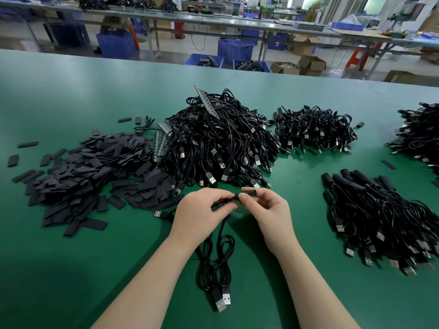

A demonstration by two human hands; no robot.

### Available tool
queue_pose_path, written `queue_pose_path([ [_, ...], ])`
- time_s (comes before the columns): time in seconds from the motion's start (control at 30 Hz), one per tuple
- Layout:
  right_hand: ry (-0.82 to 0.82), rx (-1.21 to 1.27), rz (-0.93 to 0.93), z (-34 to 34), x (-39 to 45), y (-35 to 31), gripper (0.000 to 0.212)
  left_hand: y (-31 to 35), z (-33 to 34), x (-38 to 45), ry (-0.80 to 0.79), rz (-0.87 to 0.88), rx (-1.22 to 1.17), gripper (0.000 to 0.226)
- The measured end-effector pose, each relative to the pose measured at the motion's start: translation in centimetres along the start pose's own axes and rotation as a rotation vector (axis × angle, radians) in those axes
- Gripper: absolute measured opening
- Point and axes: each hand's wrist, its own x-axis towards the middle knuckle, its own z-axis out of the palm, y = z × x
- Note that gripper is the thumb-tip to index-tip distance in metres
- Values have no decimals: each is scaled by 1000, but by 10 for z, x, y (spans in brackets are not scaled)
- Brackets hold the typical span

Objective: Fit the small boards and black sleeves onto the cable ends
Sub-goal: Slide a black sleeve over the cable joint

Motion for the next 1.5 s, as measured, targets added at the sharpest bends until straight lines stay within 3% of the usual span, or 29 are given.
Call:
queue_pose_path([
  [0.1,36,54,28,-1,2,1,16,2,0,0,16,128,117,25],
  [0.23,3,25,41,0,2,3,12,4,0,1,136,115,208,23],
  [0.4,8,60,31,1,1,2,13,5,-1,0,96,230,218,16],
  [0.6,16,57,27,3,0,1,14,8,2,-1,110,136,118,18],
  [1.0,15,-2,15,6,-1,1,14,5,0,1,152,247,217,13],
  [1.5,13,-23,25,6,-2,1,12,11,2,-2,135,207,93,21],
])
